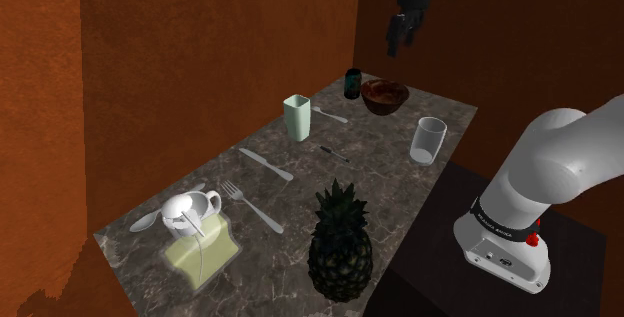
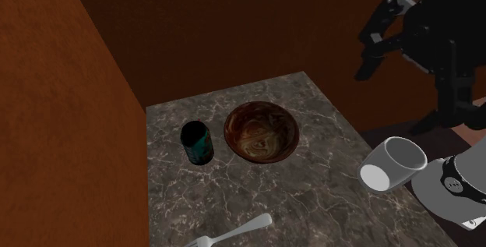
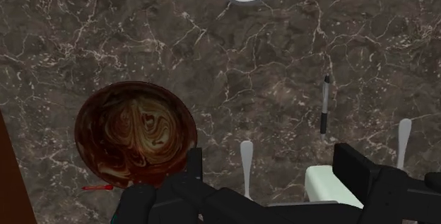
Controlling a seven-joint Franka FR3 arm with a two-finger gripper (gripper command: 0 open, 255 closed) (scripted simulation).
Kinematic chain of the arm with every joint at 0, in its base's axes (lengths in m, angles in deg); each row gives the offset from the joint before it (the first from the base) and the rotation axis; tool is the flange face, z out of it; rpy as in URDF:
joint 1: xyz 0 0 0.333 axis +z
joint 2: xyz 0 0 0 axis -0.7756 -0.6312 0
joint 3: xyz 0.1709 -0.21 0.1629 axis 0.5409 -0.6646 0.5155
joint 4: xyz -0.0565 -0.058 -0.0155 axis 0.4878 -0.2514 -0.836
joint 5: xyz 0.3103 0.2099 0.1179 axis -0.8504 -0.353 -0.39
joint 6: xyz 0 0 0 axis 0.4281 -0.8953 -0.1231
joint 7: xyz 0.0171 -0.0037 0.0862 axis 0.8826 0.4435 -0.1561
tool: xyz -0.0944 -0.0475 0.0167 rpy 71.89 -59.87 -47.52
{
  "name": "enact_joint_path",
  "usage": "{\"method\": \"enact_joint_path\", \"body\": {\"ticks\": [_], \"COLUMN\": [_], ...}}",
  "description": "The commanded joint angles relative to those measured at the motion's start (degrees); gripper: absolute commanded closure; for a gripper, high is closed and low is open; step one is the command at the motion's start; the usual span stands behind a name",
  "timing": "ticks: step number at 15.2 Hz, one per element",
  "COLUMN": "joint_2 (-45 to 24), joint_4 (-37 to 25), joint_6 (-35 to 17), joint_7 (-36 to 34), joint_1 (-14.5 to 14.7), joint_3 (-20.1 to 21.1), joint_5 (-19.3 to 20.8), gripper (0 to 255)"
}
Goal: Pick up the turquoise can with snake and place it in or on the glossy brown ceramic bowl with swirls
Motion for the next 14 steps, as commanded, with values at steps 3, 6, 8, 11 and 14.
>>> {"method": "enact_joint_path", "body": {"ticks": [3, 6, 8, 11, 14], "joint_2": [-8.24, -14.60, -18.93, -25.56, -32.34], "joint_4": [-3.17, -6.14, -8.48, -12.50, -17.19], "joint_6": [-4.45, -7.28, -8.89, -10.84, -12.20], "joint_7": [1.70, 3.15, 4.19, 5.87, 7.64], "joint_1": [-0.32, -0.54, -0.69, -1.02, -1.59], "joint_3": [-2.19, -3.77, -4.77, -6.11, -7.18], "joint_5": [-0.05, -0.57, -1.16, -2.41, -4.05], "gripper": [0, 0, 0, 0, 0]}}
